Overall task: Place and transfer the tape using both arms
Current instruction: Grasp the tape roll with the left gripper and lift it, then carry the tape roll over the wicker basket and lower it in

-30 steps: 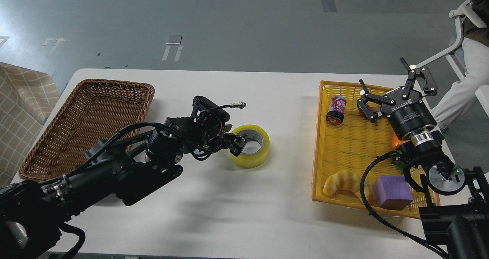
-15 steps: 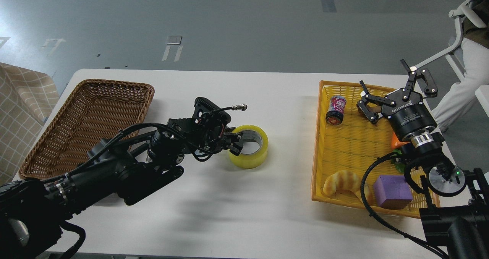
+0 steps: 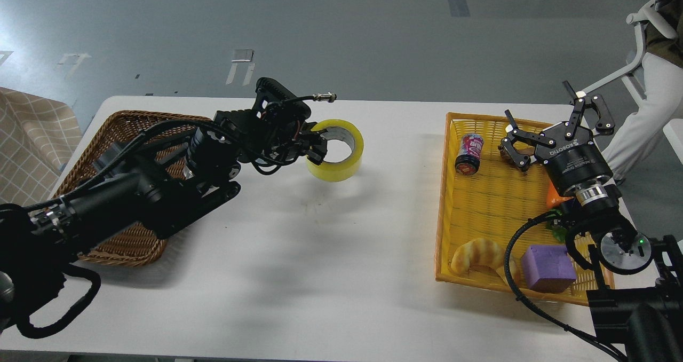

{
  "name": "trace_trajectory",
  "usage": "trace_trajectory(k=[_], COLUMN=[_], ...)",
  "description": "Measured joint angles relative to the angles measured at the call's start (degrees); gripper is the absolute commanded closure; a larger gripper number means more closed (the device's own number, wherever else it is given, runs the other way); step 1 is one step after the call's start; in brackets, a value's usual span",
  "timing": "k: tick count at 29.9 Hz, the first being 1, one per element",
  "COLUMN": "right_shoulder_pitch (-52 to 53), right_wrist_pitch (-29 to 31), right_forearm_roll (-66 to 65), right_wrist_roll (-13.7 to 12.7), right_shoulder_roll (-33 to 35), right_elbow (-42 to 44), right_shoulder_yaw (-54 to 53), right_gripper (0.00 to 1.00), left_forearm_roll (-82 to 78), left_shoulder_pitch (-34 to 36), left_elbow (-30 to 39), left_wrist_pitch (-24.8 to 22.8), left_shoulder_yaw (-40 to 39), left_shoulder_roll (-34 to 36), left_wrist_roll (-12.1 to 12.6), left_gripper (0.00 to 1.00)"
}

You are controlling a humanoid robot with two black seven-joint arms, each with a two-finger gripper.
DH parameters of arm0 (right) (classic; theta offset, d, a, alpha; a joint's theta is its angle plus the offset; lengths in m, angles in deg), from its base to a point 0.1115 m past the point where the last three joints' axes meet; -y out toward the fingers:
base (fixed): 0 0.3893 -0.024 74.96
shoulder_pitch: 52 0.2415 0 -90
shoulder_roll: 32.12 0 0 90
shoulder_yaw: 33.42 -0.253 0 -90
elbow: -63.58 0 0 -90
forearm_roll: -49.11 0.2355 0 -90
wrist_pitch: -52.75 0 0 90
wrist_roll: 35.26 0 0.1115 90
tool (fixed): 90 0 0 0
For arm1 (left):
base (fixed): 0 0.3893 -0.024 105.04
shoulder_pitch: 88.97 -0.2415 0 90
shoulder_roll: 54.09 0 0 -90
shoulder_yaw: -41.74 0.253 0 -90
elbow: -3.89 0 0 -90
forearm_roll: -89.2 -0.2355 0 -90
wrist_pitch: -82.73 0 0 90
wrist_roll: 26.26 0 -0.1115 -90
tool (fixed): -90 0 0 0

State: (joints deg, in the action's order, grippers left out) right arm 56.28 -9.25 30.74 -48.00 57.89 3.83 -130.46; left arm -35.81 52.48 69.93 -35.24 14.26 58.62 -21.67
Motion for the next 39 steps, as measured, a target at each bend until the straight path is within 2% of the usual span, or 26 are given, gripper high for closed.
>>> trace_trajectory(k=[17, 24, 33, 39], right_shoulder_pitch=[0.03, 0.3, 0.78, 0.8], right_wrist_pitch=[0.0, 0.0, 0.0, 0.0], right_forearm_roll=[0.0, 0.0, 0.0, 0.0], right_wrist_roll=[0.0, -0.08, -0.09, -0.09], right_shoulder_roll=[0.0, 0.0, 0.0, 0.0], right_elbow=[0.29, 0.48, 0.52, 0.51], right_shoulder_yaw=[0.11, 0.36, 0.88, 0.94], right_gripper=[0.0, 0.0, 0.0, 0.0], left_forearm_roll=[9.92, 13.82, 17.29, 18.96], left_shoulder_pitch=[0.84, -1.38, -7.72, -11.2], left_elbow=[-0.06, -0.12, -0.6, -1.8], left_wrist_pitch=[-0.01, 2.49, 5.91, 8.23], left_shoulder_yaw=[-0.53, 0.06, 0.16, 0.16], left_shoulder_roll=[22.3, 29.45, 33.38, 33.66], left_wrist_roll=[-1.4, -2.51, -2.83, -3.14], left_gripper=[1.0, 1.0, 1.0, 1.0])
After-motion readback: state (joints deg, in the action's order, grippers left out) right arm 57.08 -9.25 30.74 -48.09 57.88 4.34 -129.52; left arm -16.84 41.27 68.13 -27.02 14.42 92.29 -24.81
